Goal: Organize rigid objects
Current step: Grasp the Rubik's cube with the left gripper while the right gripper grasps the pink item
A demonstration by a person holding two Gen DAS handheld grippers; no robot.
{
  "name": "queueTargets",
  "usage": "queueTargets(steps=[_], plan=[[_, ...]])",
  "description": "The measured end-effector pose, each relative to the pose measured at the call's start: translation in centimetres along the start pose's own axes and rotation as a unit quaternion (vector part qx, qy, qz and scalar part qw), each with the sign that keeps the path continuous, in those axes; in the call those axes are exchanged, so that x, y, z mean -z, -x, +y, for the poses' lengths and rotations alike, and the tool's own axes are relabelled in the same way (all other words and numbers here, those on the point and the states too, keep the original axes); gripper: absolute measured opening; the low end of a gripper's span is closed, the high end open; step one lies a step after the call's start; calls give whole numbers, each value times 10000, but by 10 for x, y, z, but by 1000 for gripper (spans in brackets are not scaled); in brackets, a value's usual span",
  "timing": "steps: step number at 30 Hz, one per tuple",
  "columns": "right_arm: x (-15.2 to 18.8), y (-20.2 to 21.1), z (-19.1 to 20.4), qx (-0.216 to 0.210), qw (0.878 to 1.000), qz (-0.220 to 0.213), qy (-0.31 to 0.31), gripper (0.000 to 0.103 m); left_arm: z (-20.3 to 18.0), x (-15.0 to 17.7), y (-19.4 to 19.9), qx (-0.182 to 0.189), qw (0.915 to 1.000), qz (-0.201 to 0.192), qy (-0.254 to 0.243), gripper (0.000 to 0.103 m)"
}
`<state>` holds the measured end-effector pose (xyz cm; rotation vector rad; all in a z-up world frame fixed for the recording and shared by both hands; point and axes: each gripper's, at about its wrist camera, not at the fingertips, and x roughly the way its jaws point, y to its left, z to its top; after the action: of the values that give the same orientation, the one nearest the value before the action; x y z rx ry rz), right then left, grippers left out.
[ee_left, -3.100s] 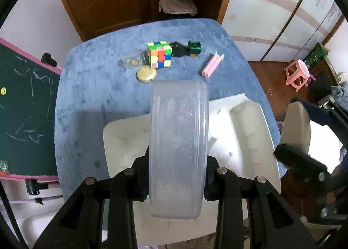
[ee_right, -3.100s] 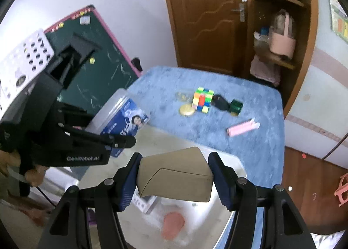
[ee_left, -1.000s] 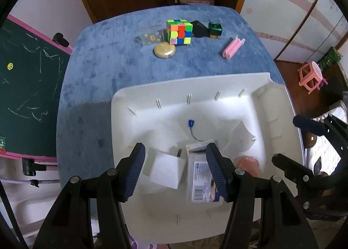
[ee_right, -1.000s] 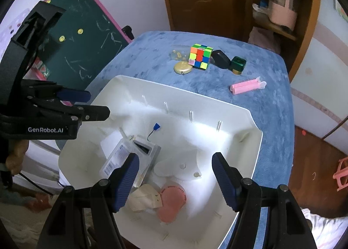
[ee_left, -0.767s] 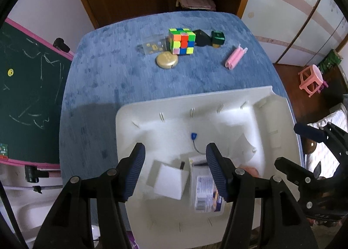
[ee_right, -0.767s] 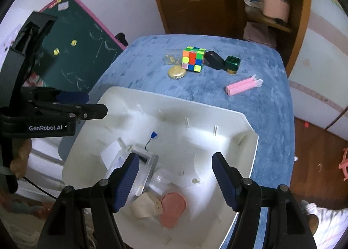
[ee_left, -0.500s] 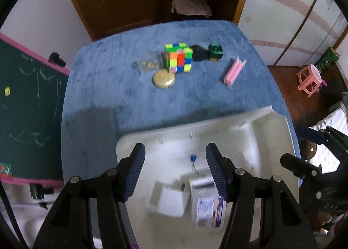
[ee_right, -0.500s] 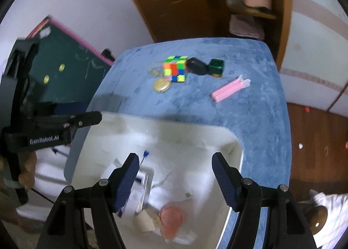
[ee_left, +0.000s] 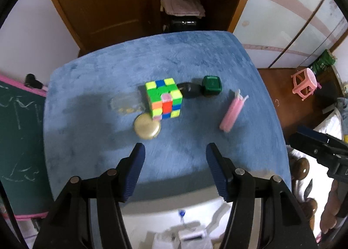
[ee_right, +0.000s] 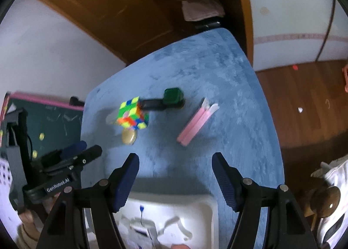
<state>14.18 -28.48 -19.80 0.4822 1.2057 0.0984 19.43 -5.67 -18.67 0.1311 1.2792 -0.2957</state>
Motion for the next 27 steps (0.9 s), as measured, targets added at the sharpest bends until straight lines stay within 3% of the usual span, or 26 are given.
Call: queueTargets(steps=[5,13,16,22,27], plan=[[-32,-37,-17,-24,9974,425,-579,70,3,-30,-37,65,9992,357,140,62],[-50,-99,-41,-144,9843,1066,-1397,70,5,-57,-84,-149,9967,777,181,62],[-54,-115,-42,-131,9813,1183,-1514,70,9,-63,-95,-216,9959,832,288,64],[-56,-135,-45,6,9776,1307,-1649,70,14,-66,-110,-1,9928,1038,600,64],[-57,-144,-43,89,9763,1366,-1677,69,13,-72,-113,-111,9937,942,596,64]])
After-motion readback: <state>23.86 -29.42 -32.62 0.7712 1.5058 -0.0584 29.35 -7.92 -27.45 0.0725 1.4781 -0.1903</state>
